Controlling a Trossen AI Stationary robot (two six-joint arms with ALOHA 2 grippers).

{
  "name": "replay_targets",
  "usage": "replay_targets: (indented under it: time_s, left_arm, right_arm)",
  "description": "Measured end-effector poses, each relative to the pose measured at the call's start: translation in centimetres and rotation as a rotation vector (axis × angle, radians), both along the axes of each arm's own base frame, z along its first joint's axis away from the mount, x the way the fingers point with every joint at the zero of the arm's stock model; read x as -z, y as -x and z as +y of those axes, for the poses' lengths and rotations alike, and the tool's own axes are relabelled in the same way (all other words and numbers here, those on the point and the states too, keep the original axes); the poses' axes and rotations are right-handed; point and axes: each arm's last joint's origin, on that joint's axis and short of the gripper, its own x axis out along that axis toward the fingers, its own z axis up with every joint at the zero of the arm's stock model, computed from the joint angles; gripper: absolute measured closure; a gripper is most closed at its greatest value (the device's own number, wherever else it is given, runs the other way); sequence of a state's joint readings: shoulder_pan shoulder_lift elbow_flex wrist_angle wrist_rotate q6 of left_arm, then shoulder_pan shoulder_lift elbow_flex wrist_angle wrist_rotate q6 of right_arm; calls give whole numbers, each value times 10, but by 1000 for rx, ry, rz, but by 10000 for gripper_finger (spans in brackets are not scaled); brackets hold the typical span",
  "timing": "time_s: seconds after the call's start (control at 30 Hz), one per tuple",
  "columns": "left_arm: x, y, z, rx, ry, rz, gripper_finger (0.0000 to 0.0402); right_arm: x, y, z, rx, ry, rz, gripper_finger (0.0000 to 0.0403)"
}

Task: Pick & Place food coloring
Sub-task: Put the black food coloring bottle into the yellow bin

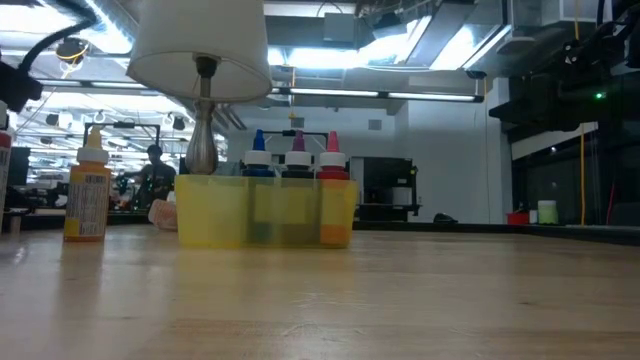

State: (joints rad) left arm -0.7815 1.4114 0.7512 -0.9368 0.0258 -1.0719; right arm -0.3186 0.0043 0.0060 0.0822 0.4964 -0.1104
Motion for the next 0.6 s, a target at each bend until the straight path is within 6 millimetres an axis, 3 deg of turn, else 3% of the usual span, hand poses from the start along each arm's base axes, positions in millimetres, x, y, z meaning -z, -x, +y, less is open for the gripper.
replay_targets:
  time_s: [0.3, 0.6]
  left_arm:
    - [-34, -13, -4, -41, 61, -69, 338]
    - [-87, -31, 15, -53, -17, -73, 338]
  right_arm:
    - [0, 0, 0, 0, 0, 0, 166]
    - [0, 0, 0, 0, 0, 0, 166]
